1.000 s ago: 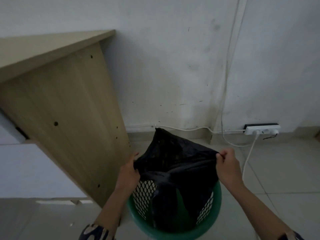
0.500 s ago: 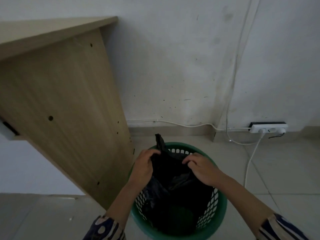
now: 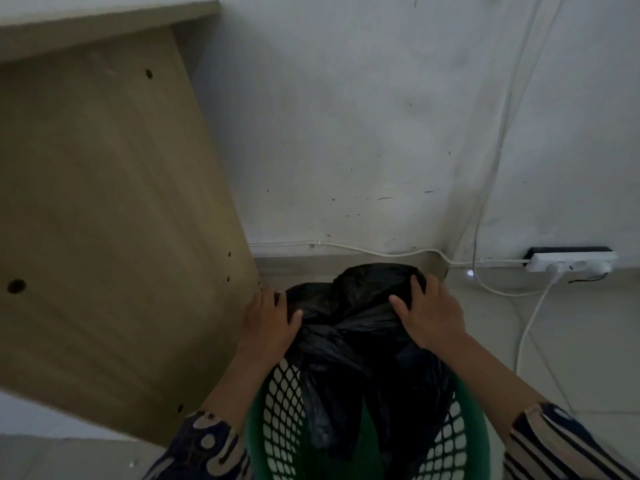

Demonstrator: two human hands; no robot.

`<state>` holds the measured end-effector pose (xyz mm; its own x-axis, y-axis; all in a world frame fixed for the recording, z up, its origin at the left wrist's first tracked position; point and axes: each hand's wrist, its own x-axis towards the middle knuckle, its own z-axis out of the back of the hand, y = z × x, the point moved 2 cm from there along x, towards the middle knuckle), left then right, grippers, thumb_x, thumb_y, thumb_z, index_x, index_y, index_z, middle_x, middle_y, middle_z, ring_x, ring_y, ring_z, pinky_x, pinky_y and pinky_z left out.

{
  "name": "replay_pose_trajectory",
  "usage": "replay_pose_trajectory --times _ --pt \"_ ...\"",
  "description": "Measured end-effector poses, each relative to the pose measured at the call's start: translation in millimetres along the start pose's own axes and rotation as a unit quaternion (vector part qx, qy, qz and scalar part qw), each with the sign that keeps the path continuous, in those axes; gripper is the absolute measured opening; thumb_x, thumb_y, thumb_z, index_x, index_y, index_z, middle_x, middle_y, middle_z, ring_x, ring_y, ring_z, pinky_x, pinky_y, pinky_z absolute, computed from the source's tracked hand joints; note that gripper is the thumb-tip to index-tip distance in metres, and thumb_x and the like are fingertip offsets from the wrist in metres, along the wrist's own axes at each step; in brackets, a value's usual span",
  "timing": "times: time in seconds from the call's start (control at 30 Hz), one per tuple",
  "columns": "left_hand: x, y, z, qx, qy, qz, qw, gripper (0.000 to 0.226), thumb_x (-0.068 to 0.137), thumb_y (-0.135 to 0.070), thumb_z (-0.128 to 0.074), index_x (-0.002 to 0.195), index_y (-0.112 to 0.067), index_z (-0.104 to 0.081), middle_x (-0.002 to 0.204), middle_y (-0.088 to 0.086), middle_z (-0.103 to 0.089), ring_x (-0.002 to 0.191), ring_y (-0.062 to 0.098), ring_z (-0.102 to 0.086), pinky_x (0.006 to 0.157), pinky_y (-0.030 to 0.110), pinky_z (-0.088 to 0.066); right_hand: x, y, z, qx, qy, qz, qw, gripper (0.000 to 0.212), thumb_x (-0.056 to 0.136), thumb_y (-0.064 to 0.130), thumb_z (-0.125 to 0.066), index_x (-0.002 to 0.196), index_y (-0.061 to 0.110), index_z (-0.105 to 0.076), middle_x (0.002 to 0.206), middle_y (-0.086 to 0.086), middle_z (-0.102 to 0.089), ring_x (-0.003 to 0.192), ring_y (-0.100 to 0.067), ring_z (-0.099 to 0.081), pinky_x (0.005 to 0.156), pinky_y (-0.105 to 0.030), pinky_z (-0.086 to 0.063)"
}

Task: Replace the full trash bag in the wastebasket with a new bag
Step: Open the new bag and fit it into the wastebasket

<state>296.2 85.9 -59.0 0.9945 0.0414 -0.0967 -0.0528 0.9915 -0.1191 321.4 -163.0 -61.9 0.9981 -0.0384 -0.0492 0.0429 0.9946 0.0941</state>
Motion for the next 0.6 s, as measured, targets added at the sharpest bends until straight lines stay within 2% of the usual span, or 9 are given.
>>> replay_pose_trajectory --times 0.1,0.17,0.23,0.33,0.37,0.43,0.5,0.53,0.6 --pt "5 7 -10 -0.028 0.038 0.035 0.998 0.040 0.094 -0.032 -0.028 0.117 -0.005 -0.047 0.127 0.013 -0.038 0.112 0.025 -0.037 0.099 0.033 -0.033 4 -9 -12 -0.023 0.083 -0.037 0.996 0.069 0.091 0.059 -0.016 0.138 0.012 -0.033 0.140 -0.016 -0.032 0.126 -0.033 -0.034 0.101 -0.037 -0.033" --pt "3 14 -16 -0.033 0.075 0.052 0.995 0.034 0.093 -0.029 -0.027 0.104 -0.006 -0.049 0.119 0.013 -0.040 0.106 0.024 -0.037 0.096 0.034 -0.036 3 -15 -19 -0.053 0.139 -0.038 0.988 0.068 0.090 0.060 -0.014 0.138 0.017 -0.038 0.137 -0.016 -0.033 0.123 -0.034 -0.035 0.098 -0.038 -0.034" --pt "-4 21 -23 -0.021 0.119 0.068 0.990 0.038 0.094 -0.029 -0.024 0.107 -0.005 -0.051 0.122 0.012 -0.039 0.111 0.026 -0.037 0.099 0.035 -0.034 -2 -21 -23 -0.021 0.167 -0.063 0.984 0.074 0.089 0.063 -0.012 0.137 0.014 -0.041 0.142 -0.016 -0.029 0.127 -0.033 -0.031 0.101 -0.039 -0.032" --pt "-14 29 -32 -0.023 0.157 0.069 0.985 0.027 0.095 -0.023 -0.024 0.097 -0.008 -0.047 0.127 0.014 -0.041 0.114 0.029 -0.036 0.097 0.036 -0.033 -12 -27 -25 0.022 0.174 -0.091 0.980 0.082 0.087 0.067 -0.009 0.134 0.009 -0.043 0.146 -0.016 -0.026 0.131 -0.033 -0.029 0.105 -0.041 -0.029" --pt "-19 31 -33 -0.037 0.158 0.070 0.984 0.028 0.095 -0.023 -0.024 0.099 -0.008 -0.048 0.129 0.014 -0.041 0.116 0.029 -0.036 0.099 0.036 -0.033 -15 -29 -25 0.026 0.171 -0.092 0.981 0.080 0.088 0.066 -0.010 0.133 0.009 -0.044 0.145 -0.016 -0.028 0.130 -0.033 -0.030 0.105 -0.041 -0.029" --pt "-26 36 -36 -0.068 0.141 0.073 0.985 0.042 0.097 -0.031 -0.025 0.125 -0.008 -0.045 0.141 0.011 -0.034 0.125 0.028 -0.033 0.106 0.037 -0.030 -23 -32 -28 0.044 0.144 -0.075 0.986 0.069 0.091 0.059 -0.014 0.132 0.014 -0.046 0.139 -0.016 -0.035 0.124 -0.034 -0.037 0.102 -0.042 -0.033" --pt "-34 34 -35 -0.040 0.058 0.040 0.997 0.051 0.097 -0.038 -0.027 0.141 -0.013 -0.032 0.148 0.012 -0.029 0.132 0.030 -0.032 0.108 0.040 -0.030 -32 -38 -30 0.091 0.085 -0.047 0.991 0.052 0.095 0.049 -0.024 0.130 0.018 -0.047 0.130 -0.015 -0.043 0.115 -0.035 -0.048 0.096 -0.042 -0.040" --pt "-39 29 -30 -0.014 -0.011 0.000 1.000 0.050 0.095 -0.038 -0.027 0.139 -0.015 -0.037 0.144 0.014 -0.039 0.127 0.031 -0.041 0.102 0.042 -0.038 -38 -40 -30 0.104 0.046 -0.028 0.993 0.047 0.095 0.045 -0.029 0.129 0.018 -0.049 0.130 -0.015 -0.045 0.111 -0.035 -0.051 0.093 -0.042 -0.043" --pt "-53 10 -24 -0.009 -0.084 -0.096 0.992 0.049 0.094 -0.041 -0.024 0.123 -0.018 -0.056 0.122 0.011 -0.061 0.107 0.029 -0.059 0.084 0.040 -0.049 -48 -44 -30 0.093 -0.034 0.003 0.995 0.049 0.095 0.046 -0.027 0.120 0.018 -0.058 0.133 -0.016 -0.050 0.108 -0.037 -0.057 0.087 -0.045 -0.047"
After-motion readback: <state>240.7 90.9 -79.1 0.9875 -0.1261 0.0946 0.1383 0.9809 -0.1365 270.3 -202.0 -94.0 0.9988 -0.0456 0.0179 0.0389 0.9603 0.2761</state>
